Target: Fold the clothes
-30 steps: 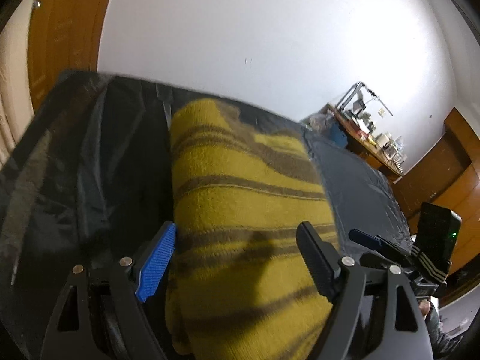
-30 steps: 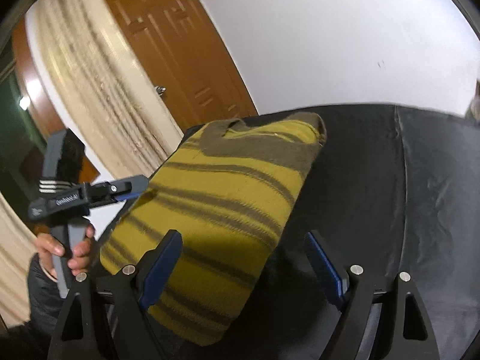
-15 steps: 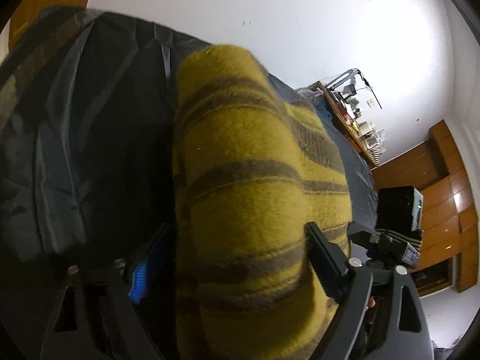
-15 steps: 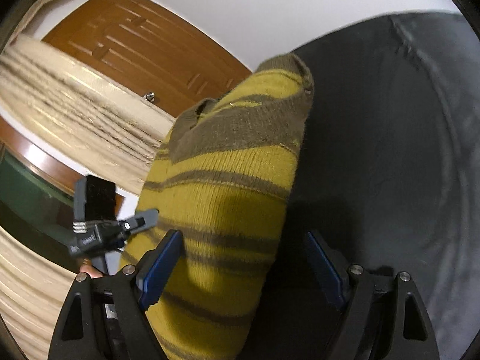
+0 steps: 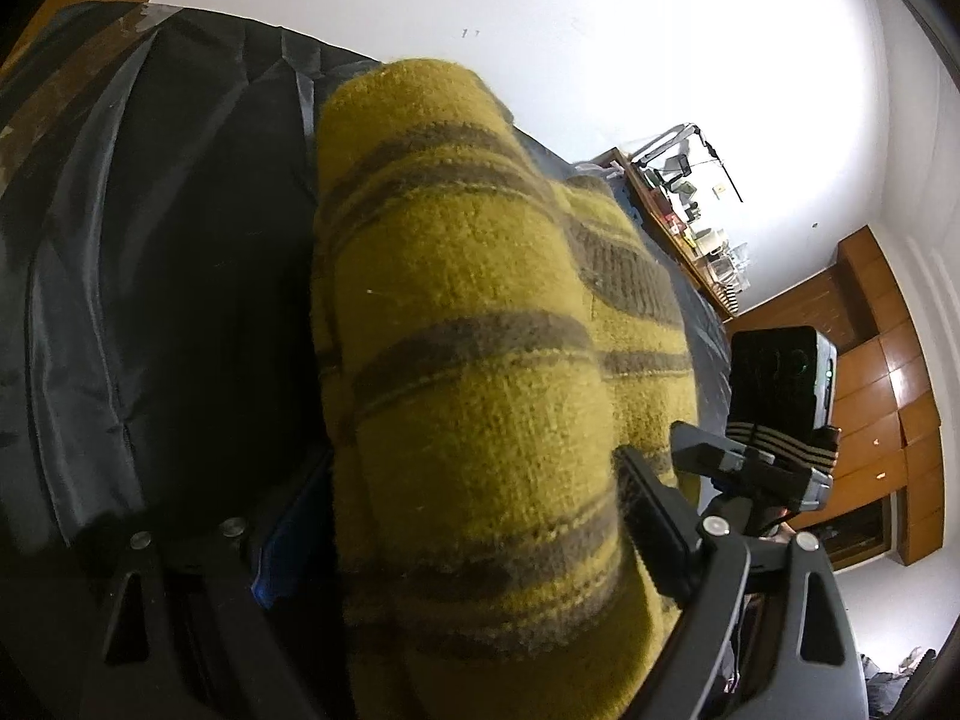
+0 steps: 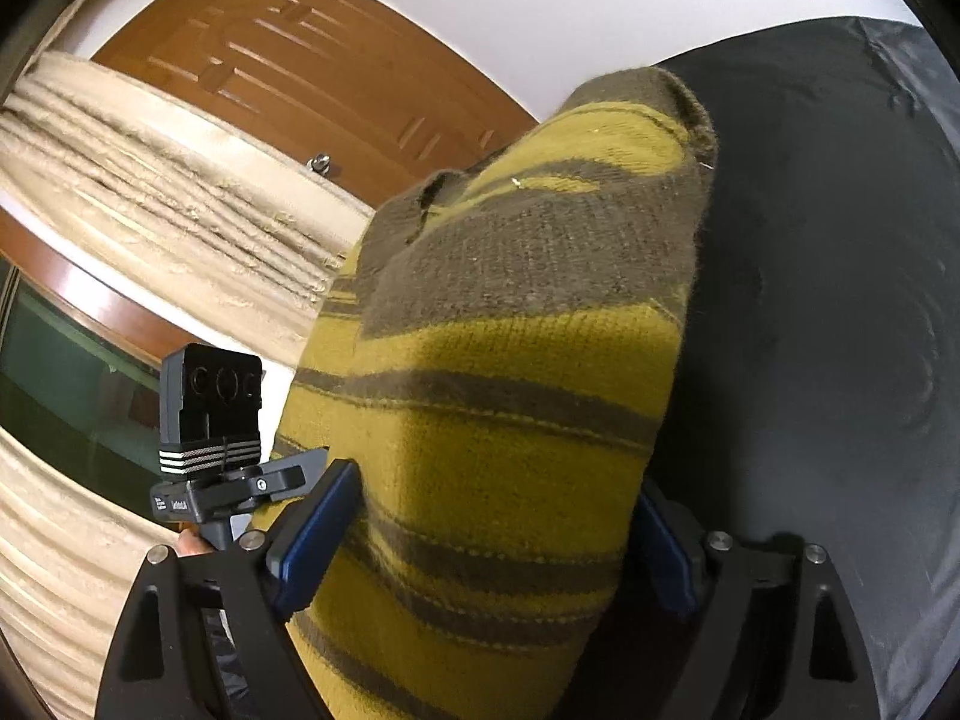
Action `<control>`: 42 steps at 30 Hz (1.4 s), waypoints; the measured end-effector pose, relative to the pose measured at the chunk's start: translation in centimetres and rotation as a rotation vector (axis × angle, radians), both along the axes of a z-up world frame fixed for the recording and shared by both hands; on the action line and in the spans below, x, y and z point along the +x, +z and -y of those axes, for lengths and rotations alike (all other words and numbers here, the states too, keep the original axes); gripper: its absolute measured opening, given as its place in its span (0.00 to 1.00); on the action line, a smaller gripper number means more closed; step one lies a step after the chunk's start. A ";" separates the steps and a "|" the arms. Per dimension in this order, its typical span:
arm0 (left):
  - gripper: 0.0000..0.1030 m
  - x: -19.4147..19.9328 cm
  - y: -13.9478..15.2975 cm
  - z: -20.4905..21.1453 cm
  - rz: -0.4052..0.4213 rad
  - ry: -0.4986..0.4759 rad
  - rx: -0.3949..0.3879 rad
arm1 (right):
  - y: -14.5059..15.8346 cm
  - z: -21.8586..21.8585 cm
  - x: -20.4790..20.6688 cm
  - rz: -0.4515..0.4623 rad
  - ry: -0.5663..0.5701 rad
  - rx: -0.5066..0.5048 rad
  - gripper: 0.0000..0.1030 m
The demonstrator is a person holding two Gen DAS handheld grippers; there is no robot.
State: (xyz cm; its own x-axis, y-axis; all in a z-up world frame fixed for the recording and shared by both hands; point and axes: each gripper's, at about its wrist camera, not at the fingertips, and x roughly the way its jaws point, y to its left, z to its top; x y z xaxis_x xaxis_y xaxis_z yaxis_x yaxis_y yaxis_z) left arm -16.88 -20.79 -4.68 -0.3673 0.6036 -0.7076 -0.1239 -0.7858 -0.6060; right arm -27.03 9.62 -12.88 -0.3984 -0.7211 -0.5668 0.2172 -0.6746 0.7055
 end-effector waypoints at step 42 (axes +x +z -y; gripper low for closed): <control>0.64 0.6 1.7 -38.9 0.014 -0.395 0.077 | 9.4 -15.8 17.1 -0.239 -0.506 0.332 0.50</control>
State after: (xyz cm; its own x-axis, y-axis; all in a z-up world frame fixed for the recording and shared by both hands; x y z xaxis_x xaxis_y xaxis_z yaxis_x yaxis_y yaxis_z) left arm -16.26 18.11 -2.95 -0.0875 0.7477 -0.6583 -0.3985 -0.6319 -0.6647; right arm -9.92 25.46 -3.49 -0.7854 -0.2134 -0.5810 -0.0592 -0.9085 0.4136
